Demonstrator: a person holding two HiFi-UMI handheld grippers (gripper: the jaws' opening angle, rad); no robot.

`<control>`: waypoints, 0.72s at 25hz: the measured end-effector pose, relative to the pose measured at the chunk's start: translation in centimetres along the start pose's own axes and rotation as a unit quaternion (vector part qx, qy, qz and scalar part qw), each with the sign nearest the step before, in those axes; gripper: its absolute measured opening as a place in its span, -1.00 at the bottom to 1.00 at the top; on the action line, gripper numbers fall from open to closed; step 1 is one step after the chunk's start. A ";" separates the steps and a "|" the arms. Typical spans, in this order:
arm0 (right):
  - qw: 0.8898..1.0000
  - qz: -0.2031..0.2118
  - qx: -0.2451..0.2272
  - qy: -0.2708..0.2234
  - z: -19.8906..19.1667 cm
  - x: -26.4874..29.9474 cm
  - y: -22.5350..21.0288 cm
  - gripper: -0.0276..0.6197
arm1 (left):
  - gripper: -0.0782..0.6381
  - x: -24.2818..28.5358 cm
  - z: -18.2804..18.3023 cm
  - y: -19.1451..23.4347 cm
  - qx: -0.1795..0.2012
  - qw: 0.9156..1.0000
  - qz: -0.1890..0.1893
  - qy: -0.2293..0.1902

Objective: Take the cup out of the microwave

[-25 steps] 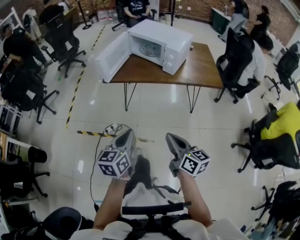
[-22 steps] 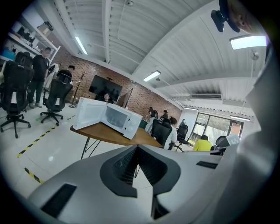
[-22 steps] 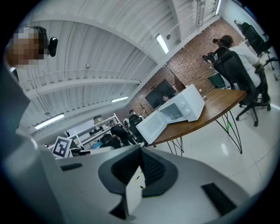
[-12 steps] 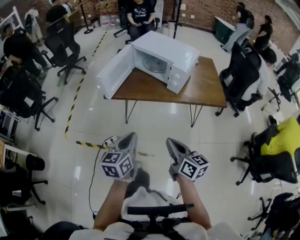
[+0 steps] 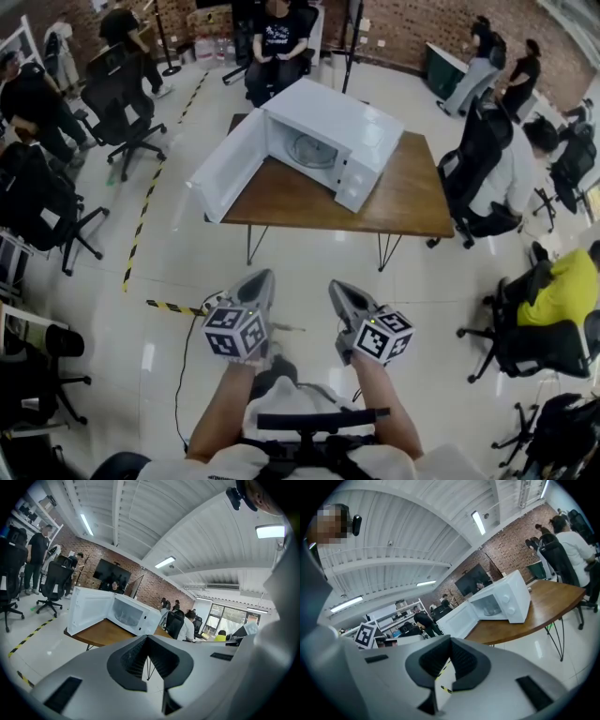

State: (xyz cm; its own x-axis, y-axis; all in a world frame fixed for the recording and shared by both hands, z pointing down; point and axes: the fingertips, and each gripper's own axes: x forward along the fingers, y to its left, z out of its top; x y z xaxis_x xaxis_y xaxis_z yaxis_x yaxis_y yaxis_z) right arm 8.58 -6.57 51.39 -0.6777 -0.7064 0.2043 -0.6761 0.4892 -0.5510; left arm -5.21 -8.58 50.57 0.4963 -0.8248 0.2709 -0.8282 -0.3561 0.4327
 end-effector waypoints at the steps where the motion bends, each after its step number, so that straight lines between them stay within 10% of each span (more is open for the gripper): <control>1: 1.000 -0.001 -0.001 0.001 0.2 0.5 -0.2 -0.91 | -0.78 0.5 0.4 0.3 0.000 1.000 -0.001 0.000; 18: 0.999 -0.024 -0.004 -0.023 4.5 7.9 -2.2 -0.91 | -0.78 6.3 5.0 5.0 0.007 0.999 -0.035 0.001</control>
State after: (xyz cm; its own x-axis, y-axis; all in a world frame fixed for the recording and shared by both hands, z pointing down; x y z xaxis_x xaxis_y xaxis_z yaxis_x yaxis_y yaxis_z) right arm 6.01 -15.50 50.60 -0.6307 -0.7519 0.1920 -0.7097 0.4587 -0.5347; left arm -7.55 -17.78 50.18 0.5541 -0.7966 0.2416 -0.7949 -0.4200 0.4379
